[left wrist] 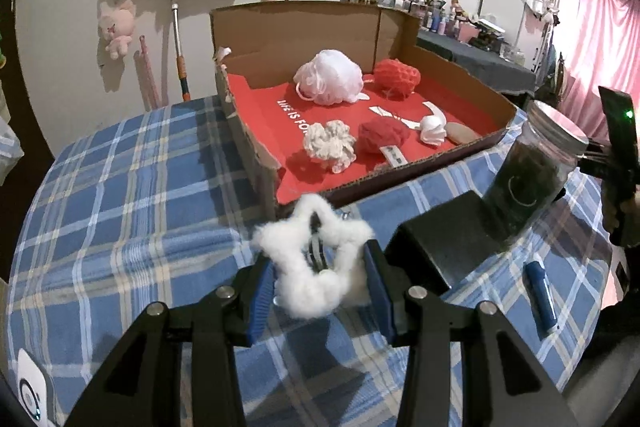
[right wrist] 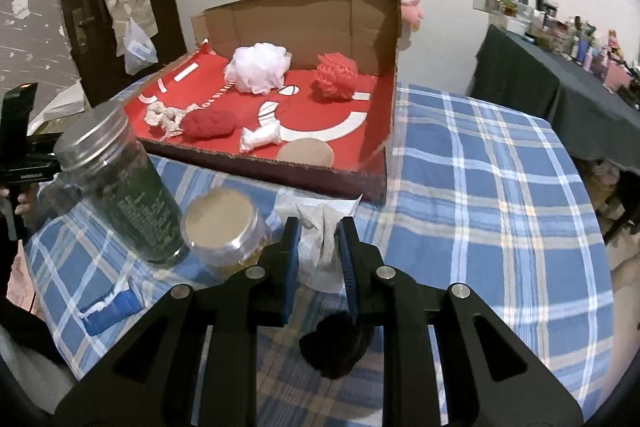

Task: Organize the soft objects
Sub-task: 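Carry the star scrunchie and tissue over the cardboard box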

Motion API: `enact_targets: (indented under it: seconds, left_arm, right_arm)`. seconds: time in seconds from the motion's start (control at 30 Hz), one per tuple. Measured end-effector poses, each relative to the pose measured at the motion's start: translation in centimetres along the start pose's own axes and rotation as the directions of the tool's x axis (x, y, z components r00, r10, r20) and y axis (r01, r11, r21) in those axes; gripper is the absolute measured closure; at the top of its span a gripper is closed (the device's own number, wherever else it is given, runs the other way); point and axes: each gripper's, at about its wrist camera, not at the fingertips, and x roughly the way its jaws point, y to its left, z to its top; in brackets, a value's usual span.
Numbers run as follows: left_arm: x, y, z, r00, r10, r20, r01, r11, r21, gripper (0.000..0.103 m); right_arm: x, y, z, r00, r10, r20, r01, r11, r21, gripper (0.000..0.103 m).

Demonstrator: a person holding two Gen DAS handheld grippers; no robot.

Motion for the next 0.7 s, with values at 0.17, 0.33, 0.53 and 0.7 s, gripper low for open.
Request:
enact_targets:
  seconds: [0.17, 0.33, 0.53, 0.7]
  left_arm:
    - [0.1, 0.4, 0.7, 1.0, -0.031, 0.003, 0.031, 1.0, 0.006, 0.058]
    - [0.5, 0.2, 1.2, 0.999, -0.044, -0.004, 0.044, 0.999, 0.031, 0.058]
    - [0.6, 0.0, 1.8, 0.998, -0.061, -0.006, 0.061, 0.997, 0.053, 0.058]
    - [0.7, -0.1, 2.4, 0.997, -0.073, -0.006, 0.074, 0.995, 0.071, 0.058]
  right_arm:
    - [0.6, -0.1, 0.8, 1.0, 0.023, -0.006, -0.023, 0.999, -0.029, 0.084]
    - [1.2, -0.3, 1.1, 0.998, 0.054, -0.013, -0.054, 0.998, -0.032, 0.084]
    - [1.8, -0.7, 1.6, 0.995, 0.099, -0.019, -0.099, 0.995, -0.021, 0.084]
    - [2.1, -1.1, 2.0, 0.99, 0.138, -0.021, -0.138, 0.99, -0.01, 0.084]
